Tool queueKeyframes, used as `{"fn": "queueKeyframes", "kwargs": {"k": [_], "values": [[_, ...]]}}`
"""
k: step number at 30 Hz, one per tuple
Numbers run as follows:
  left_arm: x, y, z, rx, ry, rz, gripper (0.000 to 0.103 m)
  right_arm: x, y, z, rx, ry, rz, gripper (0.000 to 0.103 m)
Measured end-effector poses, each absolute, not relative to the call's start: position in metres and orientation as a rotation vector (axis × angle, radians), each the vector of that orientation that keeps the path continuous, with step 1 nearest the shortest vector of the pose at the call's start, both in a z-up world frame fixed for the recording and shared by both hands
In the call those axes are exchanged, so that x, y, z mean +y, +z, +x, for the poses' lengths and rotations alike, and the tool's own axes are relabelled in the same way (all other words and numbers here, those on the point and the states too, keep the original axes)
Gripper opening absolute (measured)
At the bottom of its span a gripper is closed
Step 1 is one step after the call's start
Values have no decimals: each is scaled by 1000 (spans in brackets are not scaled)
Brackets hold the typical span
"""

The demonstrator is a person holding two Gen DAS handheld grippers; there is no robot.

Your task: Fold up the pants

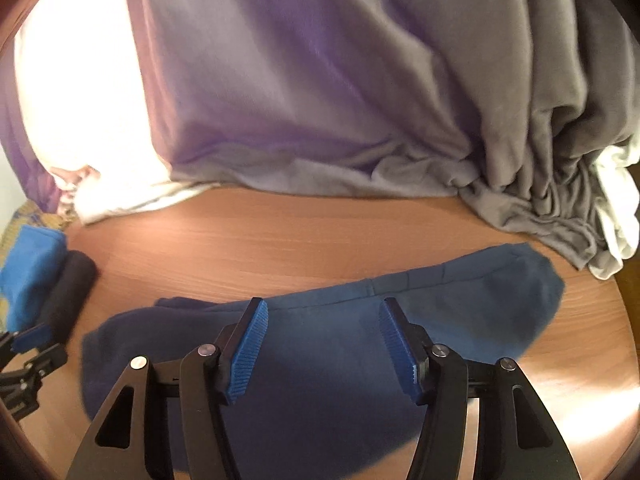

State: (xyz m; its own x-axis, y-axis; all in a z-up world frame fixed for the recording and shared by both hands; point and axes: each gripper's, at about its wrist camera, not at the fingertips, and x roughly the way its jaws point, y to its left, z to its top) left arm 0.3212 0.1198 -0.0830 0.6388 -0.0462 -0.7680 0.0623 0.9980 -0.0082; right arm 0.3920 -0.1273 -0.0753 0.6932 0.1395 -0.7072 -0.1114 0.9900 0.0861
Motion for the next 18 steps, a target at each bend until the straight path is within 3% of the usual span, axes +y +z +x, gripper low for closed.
{"fn": "queueKeyframes", "kwargs": {"k": [6, 8, 10, 13, 18], "values": [[90, -50, 307, 781, -104, 15, 57, -150, -45, 357, 719, 146, 67, 63], [80, -40, 303, 743, -115, 14, 65, -158, -37, 347, 697, 143, 76, 63], [68, -33, 298, 703, -131, 7, 68, -170, -29, 338, 669, 141, 98, 71], [50, -27, 295, 673, -146, -4, 76, -191, -22, 326, 603, 110, 137, 75], [7, -21, 295, 624, -164, 20, 79, -237, -13, 320, 567, 45, 185, 76]]}}
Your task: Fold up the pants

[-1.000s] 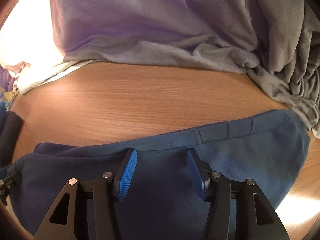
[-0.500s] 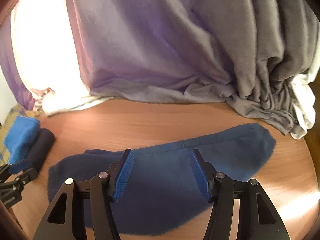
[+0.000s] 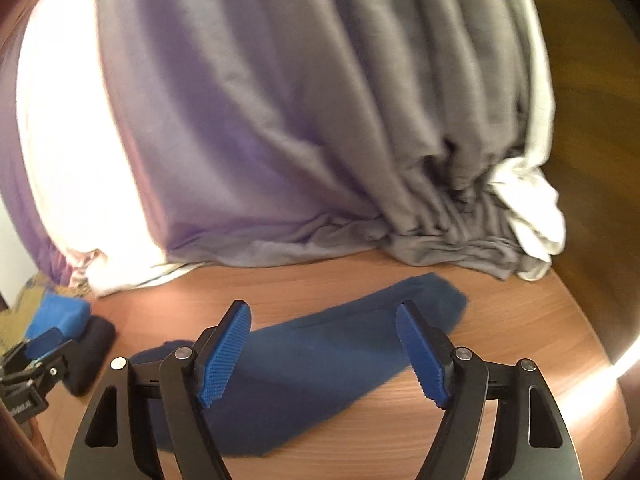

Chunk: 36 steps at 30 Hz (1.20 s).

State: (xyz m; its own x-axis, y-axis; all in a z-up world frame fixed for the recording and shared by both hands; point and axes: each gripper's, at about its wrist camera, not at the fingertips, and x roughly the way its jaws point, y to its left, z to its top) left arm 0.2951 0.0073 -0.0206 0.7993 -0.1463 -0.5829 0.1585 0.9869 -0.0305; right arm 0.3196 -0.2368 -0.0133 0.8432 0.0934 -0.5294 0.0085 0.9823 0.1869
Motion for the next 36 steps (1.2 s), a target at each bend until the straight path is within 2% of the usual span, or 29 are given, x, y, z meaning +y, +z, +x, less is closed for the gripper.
{"fn": "queueKeyframes", "kwargs": {"k": [5, 14, 20, 24, 26, 31, 36], "values": [[-38, -17, 310, 590, -282, 75, 79, -283, -18, 332, 590, -15, 217, 76], [-120, -24, 388, 584, -615, 205, 79, -338, -35, 356, 609, -63, 232, 76], [-172, -49, 457, 683, -844, 250, 76, -362, -55, 371, 605, -96, 325, 75], [-205, -81, 493, 759, -940, 305, 68, -372, -78, 387, 631, -115, 385, 66], [-216, -98, 505, 789, -964, 330, 59, -375, -90, 394, 645, -120, 419, 64], [-239, -133, 526, 856, -1008, 361, 58, -383, -123, 415, 690, -118, 513, 55], [-255, -159, 540, 905, -1062, 406, 58, -384, -142, 426, 724, -120, 536, 55]]}}
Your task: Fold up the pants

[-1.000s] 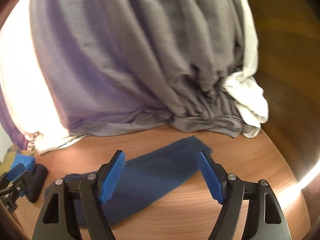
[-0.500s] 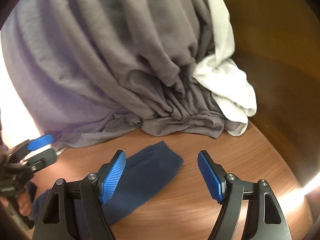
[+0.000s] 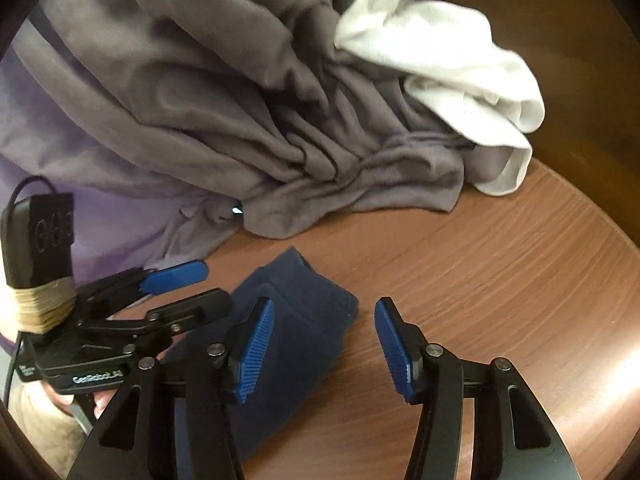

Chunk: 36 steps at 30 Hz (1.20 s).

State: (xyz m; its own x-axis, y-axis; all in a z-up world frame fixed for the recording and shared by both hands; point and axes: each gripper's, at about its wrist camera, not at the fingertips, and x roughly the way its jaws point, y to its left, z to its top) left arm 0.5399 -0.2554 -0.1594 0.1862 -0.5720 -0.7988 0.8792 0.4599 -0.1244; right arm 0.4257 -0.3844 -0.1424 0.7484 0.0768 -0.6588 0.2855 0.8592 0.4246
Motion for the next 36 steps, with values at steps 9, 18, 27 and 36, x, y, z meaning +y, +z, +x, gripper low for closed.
{"fn": "queueKeyframes", "kwargs": {"k": [9, 18, 27, 36], "values": [[-267, -188, 566, 1011, -1130, 372, 57, -383, -160, 431, 752, -114, 556, 50], [-265, -192, 581, 1143, -1195, 272, 36, -378, -167, 439, 753, -100, 560, 49], [-256, -154, 565, 997, -1296, 325, 16, -378, -170, 439, 733, -78, 578, 49], [-253, -154, 567, 986, -1272, 362, 16, -379, -172, 445, 720, -31, 575, 29]]}}
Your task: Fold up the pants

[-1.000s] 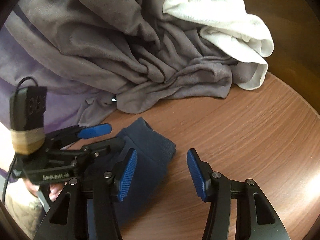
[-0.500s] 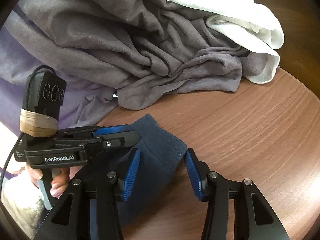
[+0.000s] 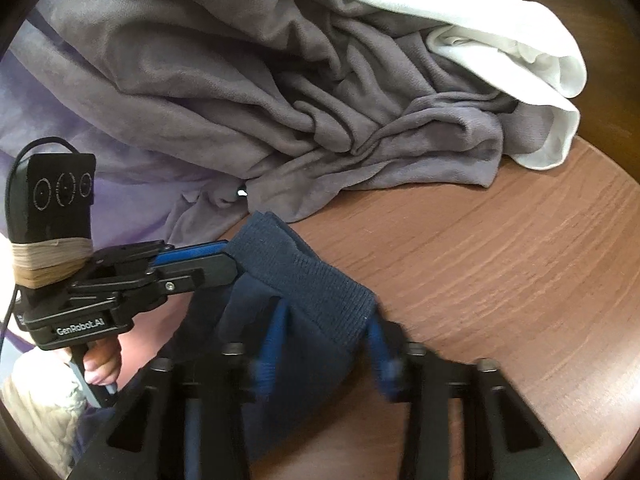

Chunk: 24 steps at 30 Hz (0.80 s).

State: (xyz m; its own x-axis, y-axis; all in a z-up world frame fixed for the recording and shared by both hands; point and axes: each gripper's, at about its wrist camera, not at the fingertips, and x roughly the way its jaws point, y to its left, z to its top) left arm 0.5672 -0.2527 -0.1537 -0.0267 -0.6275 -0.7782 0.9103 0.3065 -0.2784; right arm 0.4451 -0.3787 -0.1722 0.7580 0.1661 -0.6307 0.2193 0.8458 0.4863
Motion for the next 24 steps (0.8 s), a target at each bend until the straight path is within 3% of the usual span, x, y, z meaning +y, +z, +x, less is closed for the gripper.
{"fn": "queueKeyframes", "kwargs": {"k": [1, 4, 24], "values": [[-254, -154, 566, 984, -1269, 356, 16, -379, -171, 445, 710, -28, 575, 24], [-251, -146, 564, 961, -1268, 340, 16, -377, -162, 440, 685, -29, 550, 20], [-152, -26, 511, 695, -1273, 277, 16, -259, -34, 370, 466, -76, 205, 19]]}}
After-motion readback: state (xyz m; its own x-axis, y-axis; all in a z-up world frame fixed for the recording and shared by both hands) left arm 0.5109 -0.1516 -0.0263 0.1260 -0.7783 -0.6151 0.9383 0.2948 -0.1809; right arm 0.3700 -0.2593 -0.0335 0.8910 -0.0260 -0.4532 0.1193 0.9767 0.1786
